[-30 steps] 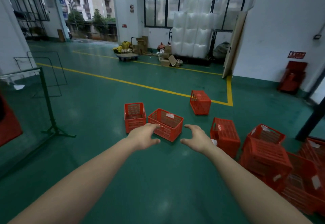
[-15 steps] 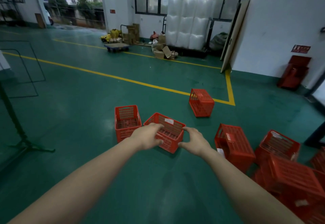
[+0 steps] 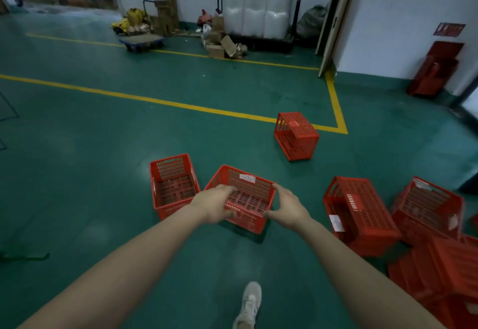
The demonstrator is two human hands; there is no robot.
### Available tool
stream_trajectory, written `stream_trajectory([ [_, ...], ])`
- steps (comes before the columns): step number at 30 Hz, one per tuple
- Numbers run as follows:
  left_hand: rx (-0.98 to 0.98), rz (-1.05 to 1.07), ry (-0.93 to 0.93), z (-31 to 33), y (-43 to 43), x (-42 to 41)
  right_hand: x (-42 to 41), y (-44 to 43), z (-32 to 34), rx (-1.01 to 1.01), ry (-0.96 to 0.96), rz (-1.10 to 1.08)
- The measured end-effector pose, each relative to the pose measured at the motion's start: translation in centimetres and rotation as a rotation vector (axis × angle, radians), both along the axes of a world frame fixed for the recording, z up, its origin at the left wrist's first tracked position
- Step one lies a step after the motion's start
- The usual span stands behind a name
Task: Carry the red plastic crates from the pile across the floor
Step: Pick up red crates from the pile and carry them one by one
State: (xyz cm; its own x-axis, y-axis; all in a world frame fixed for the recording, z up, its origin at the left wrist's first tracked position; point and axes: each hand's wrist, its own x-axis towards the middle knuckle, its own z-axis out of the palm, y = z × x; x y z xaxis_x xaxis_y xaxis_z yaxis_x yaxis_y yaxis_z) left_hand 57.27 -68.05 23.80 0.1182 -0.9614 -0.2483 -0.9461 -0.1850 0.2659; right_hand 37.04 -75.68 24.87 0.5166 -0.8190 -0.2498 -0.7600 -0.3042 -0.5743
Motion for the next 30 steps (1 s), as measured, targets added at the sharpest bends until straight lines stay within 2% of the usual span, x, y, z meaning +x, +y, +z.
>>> stream_trajectory([
  [4,0.031,-0.010,-0.006,-2.1,-9.0,4.8,4.9,-9.3,-2.7,0.041,-0.016,0.003],
  [12,0.136,-0.015,0.034,-5.1,-21.9,11.4,11.8,-23.1,-6.5,0.125,0.014,0.036],
  [19,0.255,-0.095,0.068,-9.8,-31.2,17.3,17.6,-31.5,-11.8,0.244,0.089,0.002],
  [27,0.440,-0.334,0.052,-18.6,-43.3,25.3,24.5,-39.2,-19.3,0.373,0.171,-0.137],
  [30,0.452,-0.378,0.058,-21.4,-46.8,27.5,26.4,-41.2,-22.1,0.390,0.182,-0.195],
])
